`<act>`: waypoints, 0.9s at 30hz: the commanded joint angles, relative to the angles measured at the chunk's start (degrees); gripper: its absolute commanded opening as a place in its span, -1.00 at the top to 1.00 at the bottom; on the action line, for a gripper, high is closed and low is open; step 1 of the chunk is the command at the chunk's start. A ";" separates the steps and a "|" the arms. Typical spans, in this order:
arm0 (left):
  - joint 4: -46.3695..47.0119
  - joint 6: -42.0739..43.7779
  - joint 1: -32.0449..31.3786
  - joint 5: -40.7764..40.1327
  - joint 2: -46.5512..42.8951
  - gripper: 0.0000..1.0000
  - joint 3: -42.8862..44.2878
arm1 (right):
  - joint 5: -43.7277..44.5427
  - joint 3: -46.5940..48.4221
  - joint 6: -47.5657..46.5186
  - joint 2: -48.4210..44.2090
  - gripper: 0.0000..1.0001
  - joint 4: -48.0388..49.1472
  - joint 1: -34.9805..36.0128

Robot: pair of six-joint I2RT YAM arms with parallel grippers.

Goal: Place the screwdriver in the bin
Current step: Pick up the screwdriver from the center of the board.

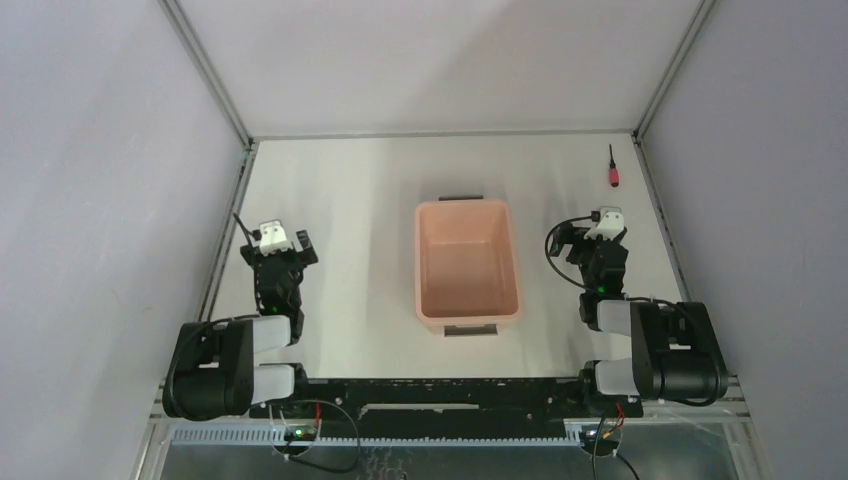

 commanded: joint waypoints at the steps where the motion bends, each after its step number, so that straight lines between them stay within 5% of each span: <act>1: 1.99 0.82 -0.11 0.84 -0.68 -0.97 2.31 | -0.68 1.29 0.80 0.25 -0.99 2.43 -0.21; 23: 1.99 0.86 -0.11 0.83 -0.64 -0.97 2.33 | -0.07 1.32 0.69 -0.02 -0.99 2.62 0.05; 27: 1.99 0.84 -0.11 0.77 -0.67 -0.97 2.32 | 2.49 7.12 1.18 -4.24 -0.99 -10.96 0.23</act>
